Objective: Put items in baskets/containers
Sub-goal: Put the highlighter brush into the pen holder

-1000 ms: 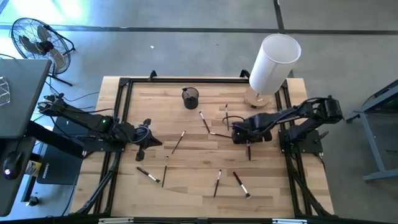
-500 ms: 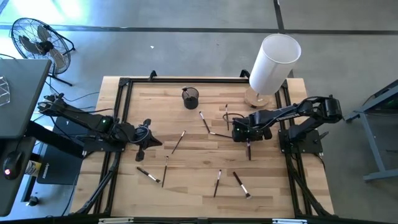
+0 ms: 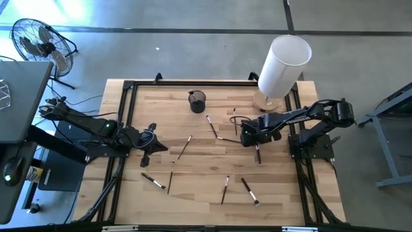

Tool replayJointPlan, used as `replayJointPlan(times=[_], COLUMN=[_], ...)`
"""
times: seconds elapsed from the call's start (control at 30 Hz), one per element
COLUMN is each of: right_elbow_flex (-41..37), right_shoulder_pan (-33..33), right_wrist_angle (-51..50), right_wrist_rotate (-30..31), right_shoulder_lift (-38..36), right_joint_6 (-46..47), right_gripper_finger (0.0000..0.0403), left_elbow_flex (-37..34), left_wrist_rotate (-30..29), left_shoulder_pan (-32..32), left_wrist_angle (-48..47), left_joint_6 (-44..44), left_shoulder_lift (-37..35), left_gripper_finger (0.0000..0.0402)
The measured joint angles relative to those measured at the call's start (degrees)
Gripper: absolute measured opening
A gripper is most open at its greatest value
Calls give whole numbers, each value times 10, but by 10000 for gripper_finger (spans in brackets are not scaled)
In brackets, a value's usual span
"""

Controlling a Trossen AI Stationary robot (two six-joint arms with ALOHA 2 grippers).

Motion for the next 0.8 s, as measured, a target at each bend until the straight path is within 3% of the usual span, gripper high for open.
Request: replayJointPlan(times=[0.23, 0.57, 0.8], right_elbow_flex=[0, -1, -3], right_shoulder_pan=[0, 18, 44], right_wrist_angle=[31, 38, 80], right_wrist_rotate=[9, -8, -1], right_shoulder_lift=[0, -7, -75], right_joint_6=[-54, -26, -24], right_gripper_finger=[29, 26, 21], left_elbow_flex=[0, 0, 0], left_wrist_rotate=[2, 11, 5], left_shoulder_pan=[0, 0, 0], left_wrist_angle=[0, -3, -9], left_joint_6=[0, 0, 0], left_shoulder_lift=[0, 0, 0], left_gripper_finger=[0, 0, 0])
